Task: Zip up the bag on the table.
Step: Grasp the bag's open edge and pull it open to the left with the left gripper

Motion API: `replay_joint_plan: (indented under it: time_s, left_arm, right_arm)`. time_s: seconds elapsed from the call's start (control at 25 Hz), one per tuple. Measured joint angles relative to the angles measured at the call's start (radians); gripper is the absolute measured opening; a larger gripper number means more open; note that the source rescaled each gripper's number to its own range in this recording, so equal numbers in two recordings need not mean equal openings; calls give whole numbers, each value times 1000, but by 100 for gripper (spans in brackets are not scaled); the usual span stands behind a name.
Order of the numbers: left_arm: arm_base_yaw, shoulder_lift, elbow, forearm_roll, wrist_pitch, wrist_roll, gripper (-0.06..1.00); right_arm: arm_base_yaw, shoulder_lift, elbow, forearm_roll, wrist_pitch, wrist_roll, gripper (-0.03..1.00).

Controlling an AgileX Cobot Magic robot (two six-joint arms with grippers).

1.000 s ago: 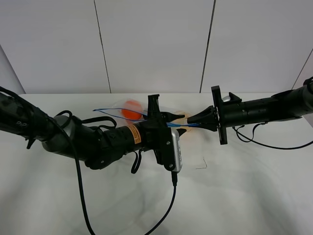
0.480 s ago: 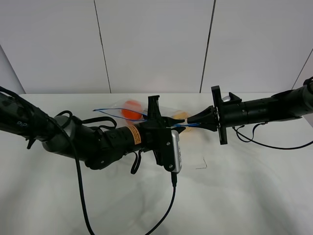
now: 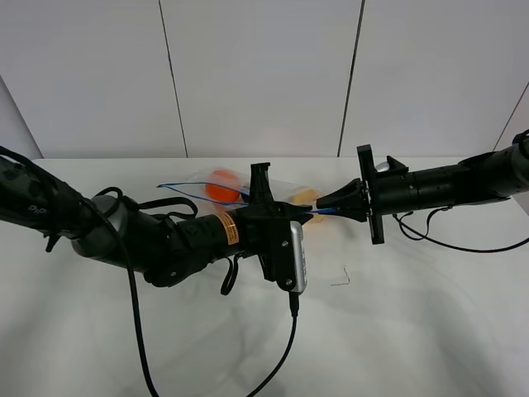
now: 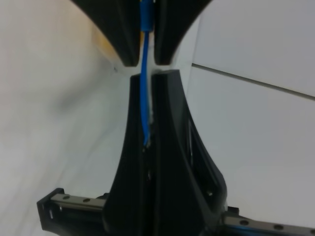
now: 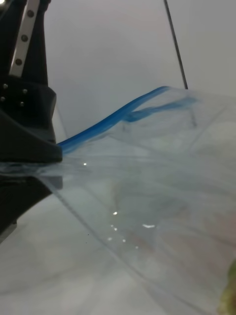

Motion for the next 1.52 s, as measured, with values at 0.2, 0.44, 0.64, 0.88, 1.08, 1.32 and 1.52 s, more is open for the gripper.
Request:
replay_joint_plan:
  time_s: [0.2,0.44,0.64,0.88,1.08,1.32,1.52]
  left_arm:
    - [34,-5,12,-17,-2,54,0]
    - [97,-78,94,-28,1,78,0]
    - [171,-132,134,-27,7,79,0]
    - [289,-134,136,-26,49,79,0]
    - [384,-134,138,-26,80,79,0]
    - [447,-134,139,-19,100,79,0]
    - [487,-134,139,-19,104,79,0]
  right_arm:
    - [0,0,0,15,-6,0,0]
    - [1,0,0,14,2,0,0]
    - [3,0,0,16,8,0,0]
    - [3,0,0,19,1,0,0]
    - [3,0,0,20,1,0,0]
    - [3,0,0,23,1,0,0]
    - [3,0,0,23,1,0,0]
